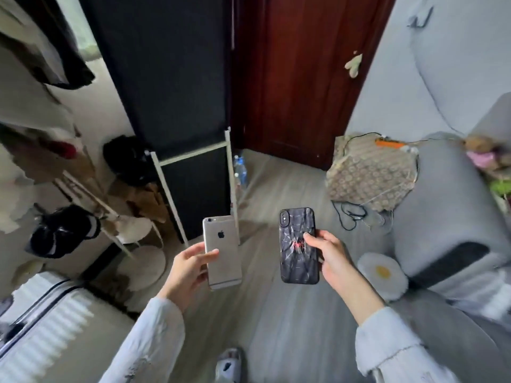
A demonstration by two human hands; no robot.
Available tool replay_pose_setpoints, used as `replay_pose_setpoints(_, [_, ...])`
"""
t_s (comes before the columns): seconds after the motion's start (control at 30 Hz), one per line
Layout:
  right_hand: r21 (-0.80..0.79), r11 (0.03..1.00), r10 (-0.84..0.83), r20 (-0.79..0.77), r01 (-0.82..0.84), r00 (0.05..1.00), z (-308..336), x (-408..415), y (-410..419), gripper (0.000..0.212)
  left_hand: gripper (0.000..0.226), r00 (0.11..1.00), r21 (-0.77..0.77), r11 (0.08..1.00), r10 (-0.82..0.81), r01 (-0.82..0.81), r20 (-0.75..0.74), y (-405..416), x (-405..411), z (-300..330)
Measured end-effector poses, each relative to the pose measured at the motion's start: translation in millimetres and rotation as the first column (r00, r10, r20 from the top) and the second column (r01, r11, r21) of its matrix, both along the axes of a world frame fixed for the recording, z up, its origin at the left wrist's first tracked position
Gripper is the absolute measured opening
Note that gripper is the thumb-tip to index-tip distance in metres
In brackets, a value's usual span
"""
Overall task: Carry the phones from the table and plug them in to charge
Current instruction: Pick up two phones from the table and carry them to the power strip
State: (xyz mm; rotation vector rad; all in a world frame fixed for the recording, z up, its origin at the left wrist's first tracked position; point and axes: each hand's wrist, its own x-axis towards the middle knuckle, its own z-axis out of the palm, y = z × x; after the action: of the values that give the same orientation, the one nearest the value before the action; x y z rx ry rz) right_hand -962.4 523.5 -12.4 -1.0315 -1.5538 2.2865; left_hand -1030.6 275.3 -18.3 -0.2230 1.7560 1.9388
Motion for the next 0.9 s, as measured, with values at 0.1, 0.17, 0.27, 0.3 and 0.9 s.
replay_pose_setpoints(0.1, [-0.006,0.996,-0.084,0.0,0.084,0.996,4,-42,29,0.01,0.019,0.996,0.006,0.996,-0.094,0.094,0.001,37,-68,0])
replay_pose_setpoints(0.17, [-0.009,0.992,-0.126,0.01,0.126,0.992,6,-65,47,0.012,0.017,0.989,0.011,0.989,-0.149,0.149,0.004,66,-109,1])
replay_pose_setpoints(0.27, [-0.014,0.983,-0.184,0.027,0.184,0.983,6,-94,78,0.018,0.014,0.97,0.013,0.97,-0.242,0.242,0.026,117,-159,1])
replay_pose_setpoints(0.3, [-0.015,0.977,-0.214,0.03,0.215,0.976,6,-102,91,0.019,0.014,0.96,0.023,0.961,-0.276,0.276,0.037,135,-173,0])
replay_pose_setpoints(0.9, [-0.026,0.892,-0.445,0.111,0.451,0.888,-32,-214,453,0.019,0.018,0.875,-0.051,0.876,-0.472,0.479,0.108,517,-341,-31])
